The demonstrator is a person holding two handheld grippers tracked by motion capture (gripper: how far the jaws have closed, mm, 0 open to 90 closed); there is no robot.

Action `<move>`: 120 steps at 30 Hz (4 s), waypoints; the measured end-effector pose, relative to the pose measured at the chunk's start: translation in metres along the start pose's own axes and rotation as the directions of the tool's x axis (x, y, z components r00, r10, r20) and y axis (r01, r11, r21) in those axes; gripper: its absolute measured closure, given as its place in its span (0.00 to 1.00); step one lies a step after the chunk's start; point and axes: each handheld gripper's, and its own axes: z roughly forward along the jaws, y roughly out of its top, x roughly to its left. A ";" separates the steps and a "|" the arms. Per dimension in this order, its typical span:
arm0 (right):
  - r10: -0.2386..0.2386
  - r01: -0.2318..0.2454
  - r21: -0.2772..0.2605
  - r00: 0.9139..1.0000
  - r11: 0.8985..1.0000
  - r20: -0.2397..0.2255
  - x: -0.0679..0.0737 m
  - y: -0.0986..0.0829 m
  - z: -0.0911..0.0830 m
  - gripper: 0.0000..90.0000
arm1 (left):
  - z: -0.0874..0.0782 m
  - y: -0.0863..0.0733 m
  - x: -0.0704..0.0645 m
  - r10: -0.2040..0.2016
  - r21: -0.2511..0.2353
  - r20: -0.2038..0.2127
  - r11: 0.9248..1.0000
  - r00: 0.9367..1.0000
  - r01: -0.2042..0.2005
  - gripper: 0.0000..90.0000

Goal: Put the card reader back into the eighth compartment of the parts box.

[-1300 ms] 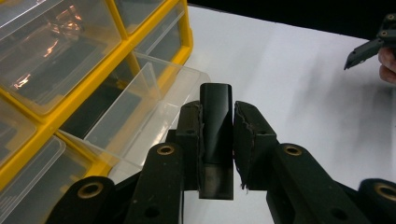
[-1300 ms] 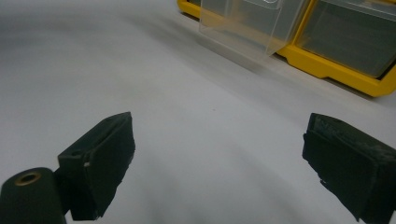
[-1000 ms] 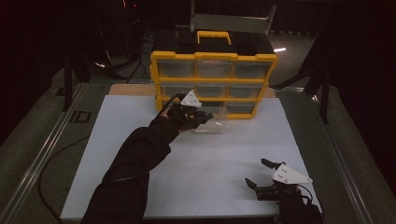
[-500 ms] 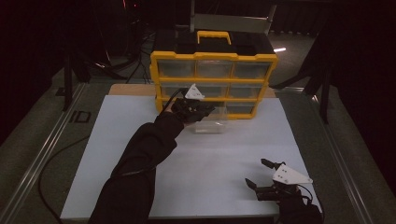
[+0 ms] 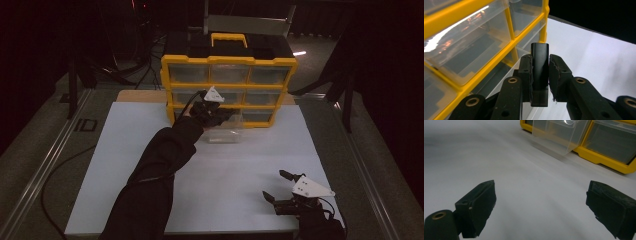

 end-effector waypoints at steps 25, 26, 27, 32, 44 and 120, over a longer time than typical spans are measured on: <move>0.007 -0.007 -0.008 1.000 1.000 -0.008 -0.001 0.000 -0.002 0.10 | 0.036 -0.003 0.011 -0.026 0.085 -0.038 0.996 0.999 0.029 0.81; 0.007 -0.007 -0.006 1.000 1.000 -0.009 -0.001 0.000 -0.001 0.10 | 0.037 -0.003 0.011 -0.030 0.089 -0.038 0.995 0.999 0.033 0.81; 0.007 -0.007 -0.008 1.000 1.000 -0.009 0.000 0.000 -0.001 0.10 | 0.039 -0.005 0.011 -0.025 0.102 -0.043 0.994 0.999 0.029 0.81; 0.006 -0.006 -0.007 1.000 1.000 -0.008 0.000 0.000 -0.001 0.10 | 0.041 -0.006 0.011 -0.015 0.106 -0.053 0.994 0.998 0.020 0.78; 0.006 -0.006 -0.005 1.000 1.000 -0.005 0.000 0.000 -0.002 0.10 | 0.028 -0.002 0.011 -0.053 0.097 -0.045 0.994 0.998 0.058 0.43; -0.004 0.004 0.013 1.000 1.000 0.004 0.001 0.000 0.000 0.10 | -0.071 -0.169 -0.029 -0.006 0.089 0.118 0.996 0.993 -0.005 0.00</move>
